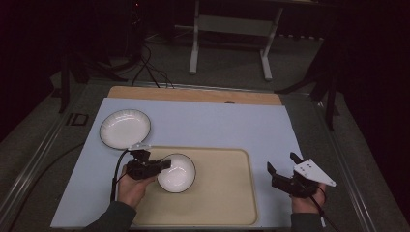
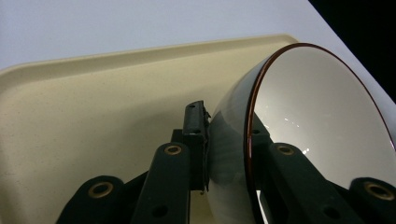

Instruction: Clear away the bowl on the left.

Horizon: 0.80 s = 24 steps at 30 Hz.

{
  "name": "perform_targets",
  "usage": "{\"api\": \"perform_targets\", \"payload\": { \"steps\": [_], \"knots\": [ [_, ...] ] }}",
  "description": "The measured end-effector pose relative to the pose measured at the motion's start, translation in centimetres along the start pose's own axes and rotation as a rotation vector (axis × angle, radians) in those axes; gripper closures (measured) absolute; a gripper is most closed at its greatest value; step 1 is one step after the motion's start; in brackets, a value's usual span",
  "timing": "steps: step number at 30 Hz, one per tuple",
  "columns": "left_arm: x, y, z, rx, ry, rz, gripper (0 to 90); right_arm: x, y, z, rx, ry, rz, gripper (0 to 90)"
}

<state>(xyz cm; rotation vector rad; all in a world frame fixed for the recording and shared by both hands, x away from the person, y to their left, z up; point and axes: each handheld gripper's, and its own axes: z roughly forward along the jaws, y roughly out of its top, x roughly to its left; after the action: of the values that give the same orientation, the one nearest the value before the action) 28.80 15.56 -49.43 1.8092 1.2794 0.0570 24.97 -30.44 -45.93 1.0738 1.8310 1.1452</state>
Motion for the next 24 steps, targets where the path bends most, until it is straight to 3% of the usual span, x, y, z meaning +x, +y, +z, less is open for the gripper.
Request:
{"api": "perform_targets", "payload": {
  "steps": [15, 24],
  "knots": [
    [0.1, -0.3, 0.9, 0.026, -0.016, -0.018, 78.0, 0.0, 0.0, 0.0, 0.0, 0.002, 0.001, 13.8],
    [-0.3, -0.5, 1.8, 0.062, -0.015, 0.001, 77.5, 0.1, 0.0, 0.1, 0.003, 0.002, 0.001, 13.8]
  ]
}}
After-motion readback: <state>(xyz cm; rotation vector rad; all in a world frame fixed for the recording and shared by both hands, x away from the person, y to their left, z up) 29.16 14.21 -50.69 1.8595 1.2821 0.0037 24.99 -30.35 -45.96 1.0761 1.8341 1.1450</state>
